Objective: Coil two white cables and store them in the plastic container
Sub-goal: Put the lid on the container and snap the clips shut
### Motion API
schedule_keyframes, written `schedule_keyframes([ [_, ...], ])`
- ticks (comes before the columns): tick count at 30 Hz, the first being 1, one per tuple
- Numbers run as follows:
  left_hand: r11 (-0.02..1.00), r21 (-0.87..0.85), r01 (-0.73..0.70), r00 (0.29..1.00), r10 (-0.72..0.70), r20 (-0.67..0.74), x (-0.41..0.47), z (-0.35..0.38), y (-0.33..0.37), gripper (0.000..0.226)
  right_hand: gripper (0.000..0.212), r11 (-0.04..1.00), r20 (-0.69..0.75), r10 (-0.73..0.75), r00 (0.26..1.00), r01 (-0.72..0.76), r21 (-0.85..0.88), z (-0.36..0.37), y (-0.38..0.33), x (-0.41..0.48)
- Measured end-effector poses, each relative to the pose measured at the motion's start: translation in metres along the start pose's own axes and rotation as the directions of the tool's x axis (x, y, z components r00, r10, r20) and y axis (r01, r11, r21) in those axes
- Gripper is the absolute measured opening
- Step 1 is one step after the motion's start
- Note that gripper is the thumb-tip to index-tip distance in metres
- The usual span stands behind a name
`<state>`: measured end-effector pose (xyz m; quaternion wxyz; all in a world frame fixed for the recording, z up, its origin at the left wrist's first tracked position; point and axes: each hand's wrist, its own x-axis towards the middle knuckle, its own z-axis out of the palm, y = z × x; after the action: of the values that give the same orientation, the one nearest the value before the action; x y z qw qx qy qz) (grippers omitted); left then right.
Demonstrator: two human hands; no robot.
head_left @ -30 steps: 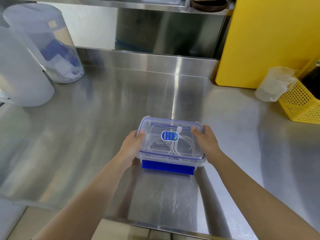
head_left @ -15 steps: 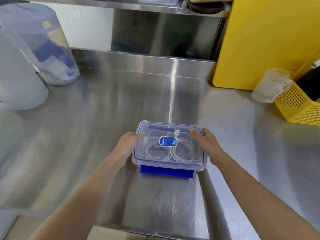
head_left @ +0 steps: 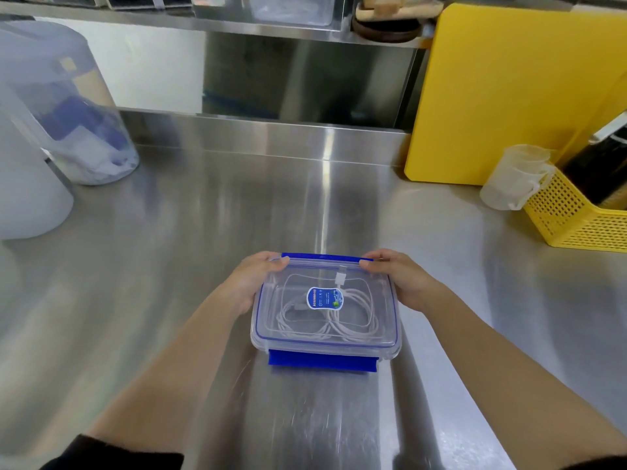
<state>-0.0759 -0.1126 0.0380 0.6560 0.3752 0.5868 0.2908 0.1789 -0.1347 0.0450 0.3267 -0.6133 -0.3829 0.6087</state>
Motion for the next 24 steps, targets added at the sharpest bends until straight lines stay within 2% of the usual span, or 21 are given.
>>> schedule_keyframes([
  [2, 0.984, 0.151, -0.091, 0.994, 0.099, -0.044, -0.001, 0.006, 0.004, 0.024, 0.01, 0.994, -0.005, -0.083, 0.997, 0.082, -0.072, 0.002, -0.002, 0.003],
  [3, 0.93, 0.337, -0.145, 0.982, 0.177, -0.065, -0.003, 0.009, 0.005, 0.024, 0.01, 0.981, 0.004, -0.13, 0.992, 0.129, -0.142, 0.003, -0.004, 0.004],
  [4, 0.781, 0.596, -0.185, 0.955, 0.286, -0.078, -0.006, 0.013, 0.007, 0.027, 0.011, 0.963, 0.018, -0.166, 0.986, 0.167, -0.214, 0.004, -0.006, 0.005],
  [5, 0.551, 0.808, -0.209, 0.905, 0.422, -0.054, -0.012, 0.02, 0.009, 0.031, 0.011, 0.946, 0.031, -0.186, 0.982, 0.188, -0.265, 0.004, -0.007, 0.005],
  [6, 0.317, 0.912, -0.261, 0.822, 0.568, 0.038, -0.021, 0.027, 0.009, 0.033, 0.011, 0.937, 0.04, -0.192, 0.981, 0.195, -0.291, 0.004, -0.008, 0.005],
  [7, 0.114, 0.934, -0.34, 0.723, 0.666, 0.182, -0.031, 0.035, 0.008, 0.031, 0.011, 0.933, 0.045, -0.195, 0.98, 0.2, -0.299, 0.004, -0.008, 0.004],
  [9, -0.201, 0.82, -0.536, 0.482, 0.725, 0.492, -0.05, 0.053, -0.002, 0.03, 0.011, 0.925, 0.042, -0.213, 0.976, 0.216, -0.312, 0.005, -0.005, 0.003],
  [10, -0.332, 0.739, -0.586, 0.395, 0.679, 0.618, -0.06, 0.06, -0.011, 0.034, 0.011, 0.913, 0.044, -0.223, 0.974, 0.224, -0.341, 0.005, -0.005, 0.003],
  [11, -0.435, 0.664, -0.608, 0.349, 0.604, 0.716, -0.066, 0.063, -0.021, 0.042, 0.01, 0.893, 0.051, -0.227, 0.972, 0.229, -0.388, 0.006, -0.005, 0.003],
  [12, -0.503, 0.61, -0.612, 0.35, 0.519, 0.779, -0.069, 0.064, -0.032, 0.055, 0.01, 0.864, 0.06, -0.226, 0.972, 0.228, -0.449, 0.007, -0.007, 0.003],
  [13, -0.554, 0.583, -0.594, 0.386, 0.44, 0.811, -0.071, 0.062, -0.041, 0.07, 0.009, 0.824, 0.068, -0.226, 0.972, 0.228, -0.518, 0.008, -0.009, 0.004],
  [15, -0.633, 0.57, -0.524, 0.479, 0.334, 0.812, -0.072, 0.055, -0.056, 0.093, 0.012, 0.715, 0.091, -0.227, 0.97, 0.23, -0.66, 0.01, -0.015, 0.006],
  [16, -0.656, 0.568, -0.497, 0.501, 0.317, 0.805, -0.072, 0.053, -0.06, 0.098, 0.014, 0.668, 0.098, -0.227, 0.969, 0.228, -0.708, 0.012, -0.018, 0.008],
  [19, -0.678, 0.541, -0.497, 0.492, 0.293, 0.819, -0.067, 0.05, -0.066, 0.103, 0.021, 0.613, 0.08, -0.249, 0.965, 0.221, -0.759, 0.017, -0.017, 0.009],
  [24, -0.654, 0.545, -0.525, 0.468, 0.313, 0.826, -0.072, 0.053, -0.067, 0.096, 0.024, 0.571, 0.084, -0.266, 0.96, 0.227, -0.789, 0.019, -0.015, 0.008],
])
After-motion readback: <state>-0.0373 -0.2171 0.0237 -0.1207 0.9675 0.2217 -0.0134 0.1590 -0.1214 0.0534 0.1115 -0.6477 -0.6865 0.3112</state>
